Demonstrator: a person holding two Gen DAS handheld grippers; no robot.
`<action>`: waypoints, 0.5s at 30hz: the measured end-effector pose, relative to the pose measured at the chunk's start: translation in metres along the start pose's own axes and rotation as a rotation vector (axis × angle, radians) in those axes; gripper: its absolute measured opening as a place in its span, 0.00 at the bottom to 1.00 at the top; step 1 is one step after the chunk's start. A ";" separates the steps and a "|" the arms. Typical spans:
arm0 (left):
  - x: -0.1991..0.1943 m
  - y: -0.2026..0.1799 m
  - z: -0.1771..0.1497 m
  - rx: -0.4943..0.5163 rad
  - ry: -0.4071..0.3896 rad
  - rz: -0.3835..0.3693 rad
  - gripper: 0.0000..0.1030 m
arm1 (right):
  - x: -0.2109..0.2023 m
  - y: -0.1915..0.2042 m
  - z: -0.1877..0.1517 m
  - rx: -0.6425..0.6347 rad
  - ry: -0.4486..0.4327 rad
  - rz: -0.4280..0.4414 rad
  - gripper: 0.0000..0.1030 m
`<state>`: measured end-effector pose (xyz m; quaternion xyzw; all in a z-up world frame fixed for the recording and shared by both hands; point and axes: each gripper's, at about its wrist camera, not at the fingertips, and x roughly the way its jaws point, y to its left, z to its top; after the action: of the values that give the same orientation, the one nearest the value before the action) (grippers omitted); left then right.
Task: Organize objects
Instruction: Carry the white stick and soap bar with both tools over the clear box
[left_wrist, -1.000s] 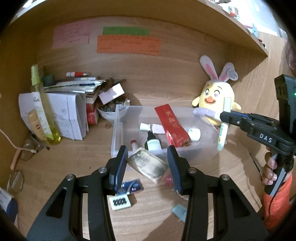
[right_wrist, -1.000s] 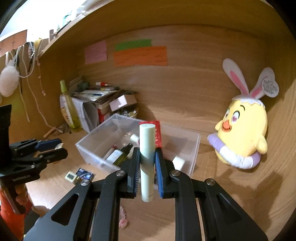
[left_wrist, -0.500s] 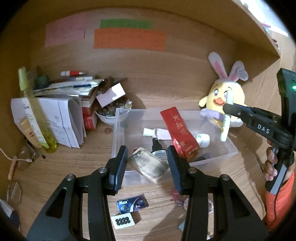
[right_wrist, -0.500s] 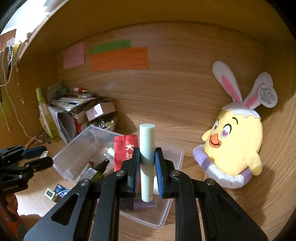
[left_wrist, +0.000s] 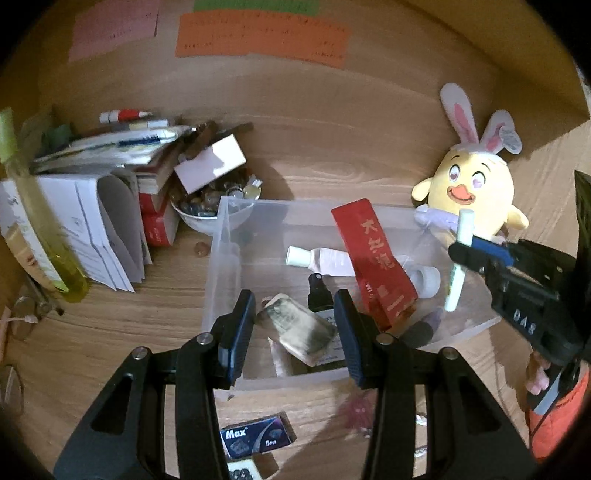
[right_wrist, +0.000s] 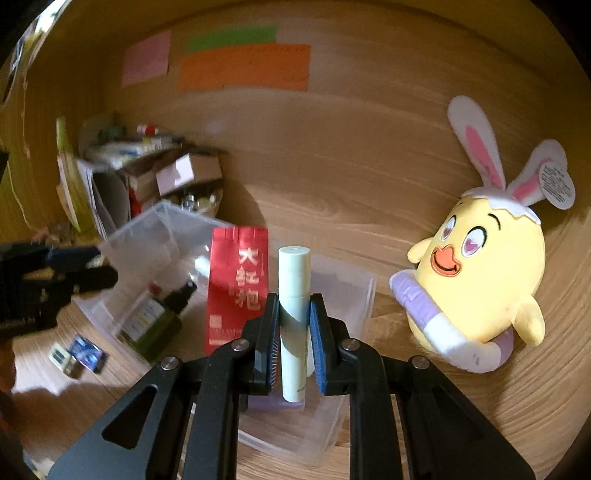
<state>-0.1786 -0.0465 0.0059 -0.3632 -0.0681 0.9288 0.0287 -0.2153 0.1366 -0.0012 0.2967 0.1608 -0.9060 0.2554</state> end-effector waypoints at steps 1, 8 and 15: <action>0.002 0.000 0.000 -0.001 0.004 0.001 0.43 | 0.003 0.004 -0.002 -0.018 0.010 -0.003 0.14; 0.015 -0.001 -0.003 0.001 0.043 -0.009 0.43 | 0.012 0.017 -0.008 -0.075 0.053 0.022 0.14; 0.011 -0.007 -0.004 0.018 0.029 -0.001 0.43 | 0.018 0.019 -0.011 -0.068 0.092 0.070 0.14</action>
<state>-0.1839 -0.0385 -0.0032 -0.3762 -0.0595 0.9240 0.0336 -0.2120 0.1193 -0.0237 0.3346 0.1926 -0.8759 0.2894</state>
